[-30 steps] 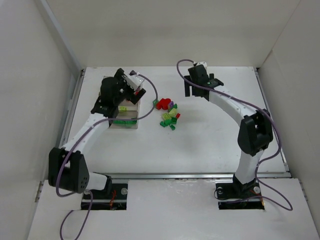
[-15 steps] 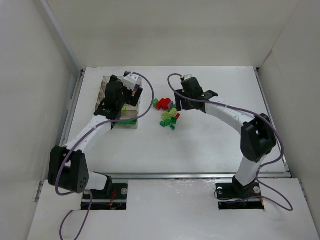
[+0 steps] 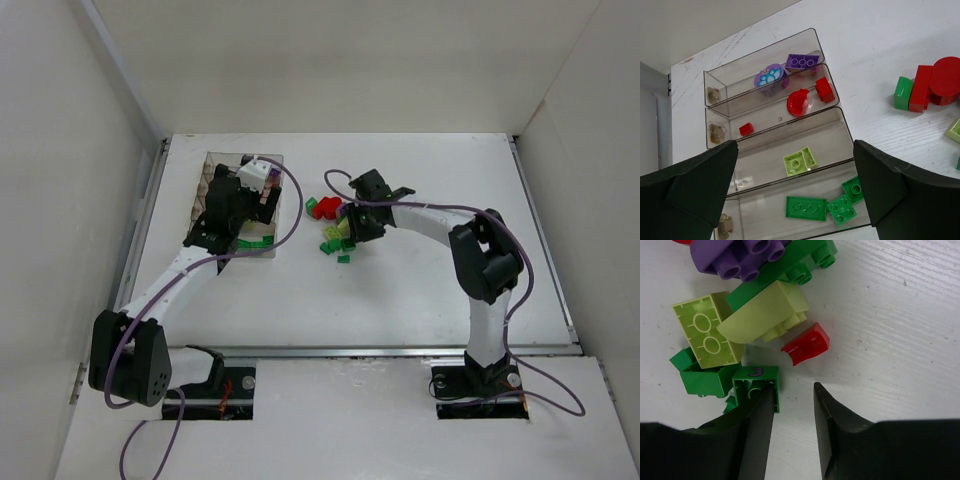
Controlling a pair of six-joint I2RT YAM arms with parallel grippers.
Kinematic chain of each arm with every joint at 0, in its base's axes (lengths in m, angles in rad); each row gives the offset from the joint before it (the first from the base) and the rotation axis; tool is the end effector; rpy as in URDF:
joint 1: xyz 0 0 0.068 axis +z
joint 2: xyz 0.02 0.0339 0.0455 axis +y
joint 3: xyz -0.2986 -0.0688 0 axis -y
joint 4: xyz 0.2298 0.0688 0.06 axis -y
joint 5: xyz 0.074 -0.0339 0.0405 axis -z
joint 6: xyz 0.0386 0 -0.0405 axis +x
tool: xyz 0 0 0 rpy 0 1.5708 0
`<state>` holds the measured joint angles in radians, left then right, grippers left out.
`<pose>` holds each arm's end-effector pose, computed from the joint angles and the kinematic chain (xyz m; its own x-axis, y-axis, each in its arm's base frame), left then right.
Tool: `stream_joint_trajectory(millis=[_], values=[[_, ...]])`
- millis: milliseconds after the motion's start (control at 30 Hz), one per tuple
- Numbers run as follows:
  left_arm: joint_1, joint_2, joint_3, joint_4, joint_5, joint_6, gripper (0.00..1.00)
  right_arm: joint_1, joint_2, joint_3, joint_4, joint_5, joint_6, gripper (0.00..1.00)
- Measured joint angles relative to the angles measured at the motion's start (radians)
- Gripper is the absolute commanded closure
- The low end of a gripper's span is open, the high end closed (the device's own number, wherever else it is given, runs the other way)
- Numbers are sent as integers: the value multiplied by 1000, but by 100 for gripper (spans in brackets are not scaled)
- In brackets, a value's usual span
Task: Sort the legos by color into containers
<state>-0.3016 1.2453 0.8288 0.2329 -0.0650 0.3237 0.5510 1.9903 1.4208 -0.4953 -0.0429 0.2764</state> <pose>0.2581 -0.0777 0.3378 -0.0904 0.3605 -0.9284 0.2787 0.9041 0.3240 0.3587 0.2224 0.2144 -0.8645 -0.2112 -0.4560 -0.3169 0.9334 0.1684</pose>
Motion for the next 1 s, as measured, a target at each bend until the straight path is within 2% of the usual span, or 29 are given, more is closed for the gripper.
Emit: stream_joint_trajectory(millis=[133, 267, 433, 567, 600, 633, 800, 1000], values=[[0, 0, 0, 10, 0, -2, 0, 0, 3, 1, 2, -21, -1, 67], [0, 0, 0, 10, 1, -2, 0, 0, 33, 32, 2, -58, -6, 100], [0, 0, 0, 10, 24, 2, 5, 0, 41, 48, 2, -69, -16, 100], [0, 0, 0, -8, 129, 65, 9, 0, 29, 48, -4, -63, -31, 100], [1, 0, 0, -19, 176, 89, 9, 0, 18, 46, -9, -62, -33, 100], [1, 0, 0, -30, 226, 116, 0, 0, 2, 45, -14, -61, -35, 100], [0, 0, 0, -84, 476, 285, 0, 0, -122, 69, -28, -61, -36, 100], [-6, 0, -11, -34, 657, 380, 0, 10, -197, 187, -15, -62, -7, 100]])
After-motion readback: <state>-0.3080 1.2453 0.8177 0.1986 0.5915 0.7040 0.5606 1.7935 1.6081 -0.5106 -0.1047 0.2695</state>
